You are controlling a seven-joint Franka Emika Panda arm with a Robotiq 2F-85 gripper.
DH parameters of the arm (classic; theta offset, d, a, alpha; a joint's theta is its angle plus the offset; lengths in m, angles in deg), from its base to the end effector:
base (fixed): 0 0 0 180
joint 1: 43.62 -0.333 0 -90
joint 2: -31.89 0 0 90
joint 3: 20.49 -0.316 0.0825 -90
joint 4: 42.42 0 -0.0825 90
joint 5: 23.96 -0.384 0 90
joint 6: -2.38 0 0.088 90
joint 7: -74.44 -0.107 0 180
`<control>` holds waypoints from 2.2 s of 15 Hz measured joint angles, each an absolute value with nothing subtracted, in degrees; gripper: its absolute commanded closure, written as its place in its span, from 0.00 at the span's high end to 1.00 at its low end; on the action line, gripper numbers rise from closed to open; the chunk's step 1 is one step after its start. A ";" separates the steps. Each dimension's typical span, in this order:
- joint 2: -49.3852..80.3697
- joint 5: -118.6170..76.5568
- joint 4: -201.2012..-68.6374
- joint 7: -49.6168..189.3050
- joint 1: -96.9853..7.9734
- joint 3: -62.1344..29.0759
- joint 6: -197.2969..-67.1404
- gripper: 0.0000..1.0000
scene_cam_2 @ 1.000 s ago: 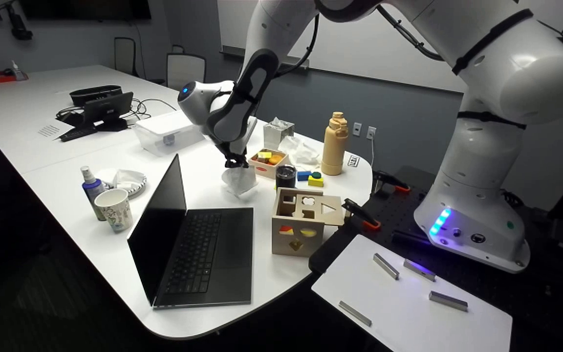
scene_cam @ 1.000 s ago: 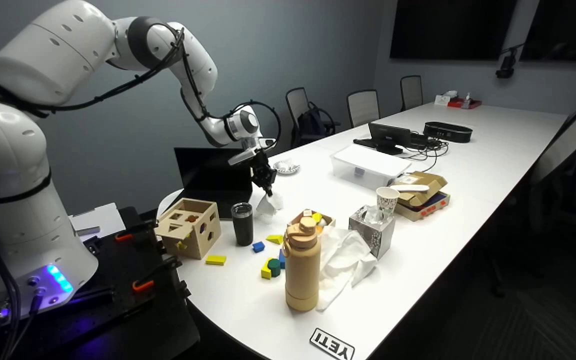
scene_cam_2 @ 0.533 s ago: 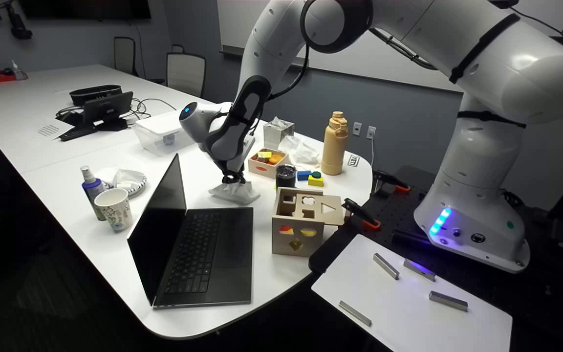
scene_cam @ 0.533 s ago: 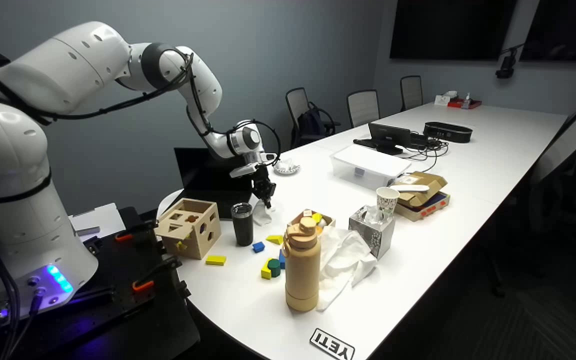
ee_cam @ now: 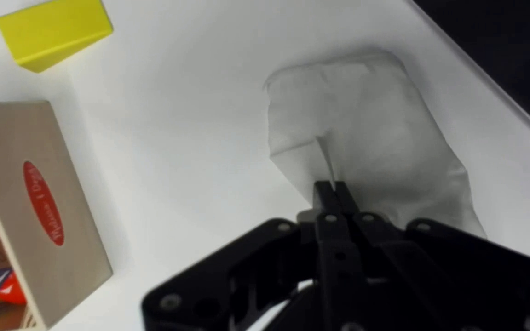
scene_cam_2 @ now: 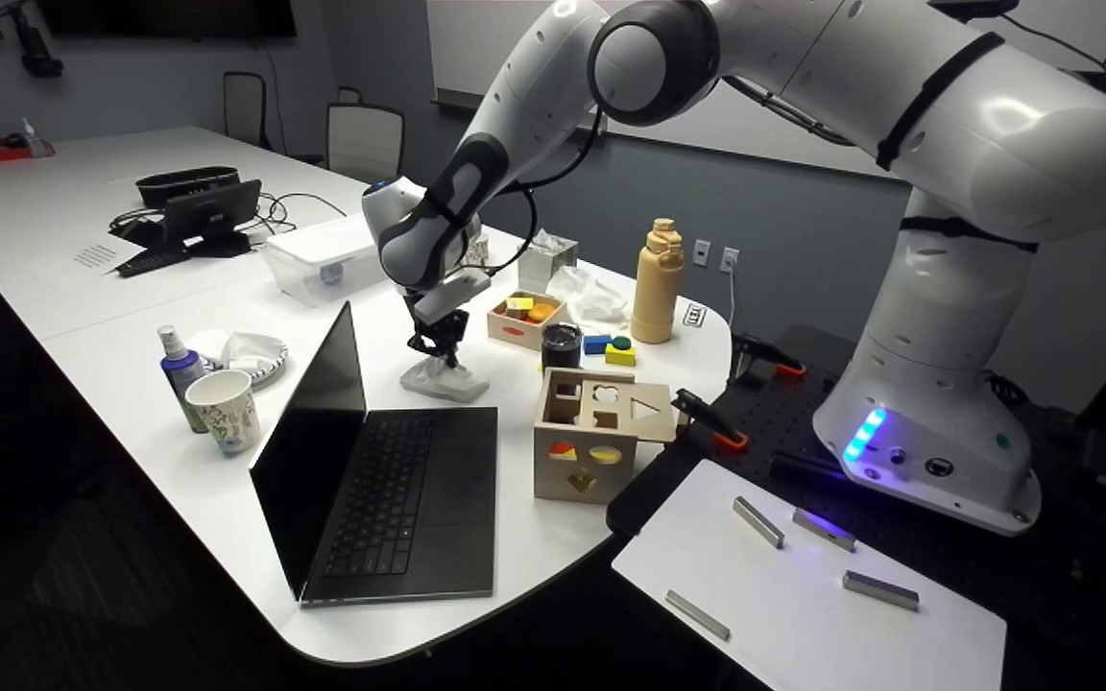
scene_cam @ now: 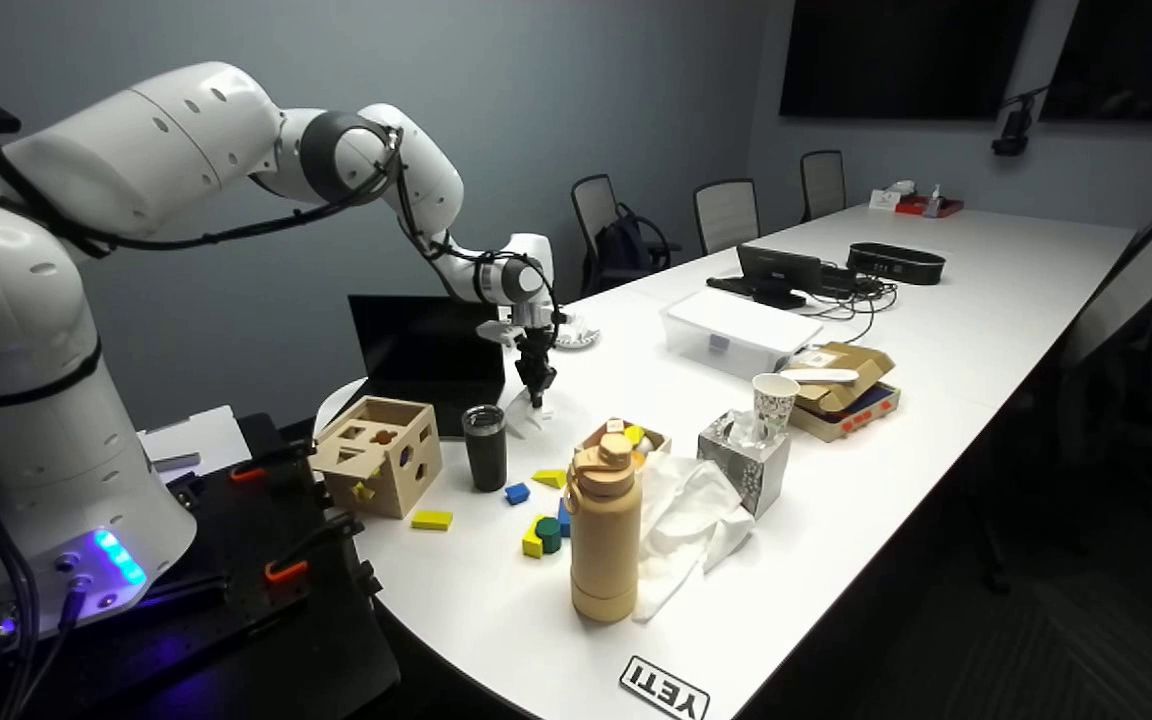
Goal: Use a paper towel to clean the table
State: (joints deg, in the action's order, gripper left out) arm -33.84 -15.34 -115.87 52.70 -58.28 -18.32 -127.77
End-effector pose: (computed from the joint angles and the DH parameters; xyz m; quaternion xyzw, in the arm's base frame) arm 0.6889 0.1542 0.0322 0.9942 -0.0177 -0.0540 0.0914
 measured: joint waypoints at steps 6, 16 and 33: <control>-38.98 -21.04 -108.80 52.97 -54.93 -19.81 -134.01 0.00; -39.35 -19.29 -107.47 57.16 -53.92 -14.03 -128.29 0.00; -42.78 -19.53 -103.07 68.85 -56.27 -24.31 -121.03 0.00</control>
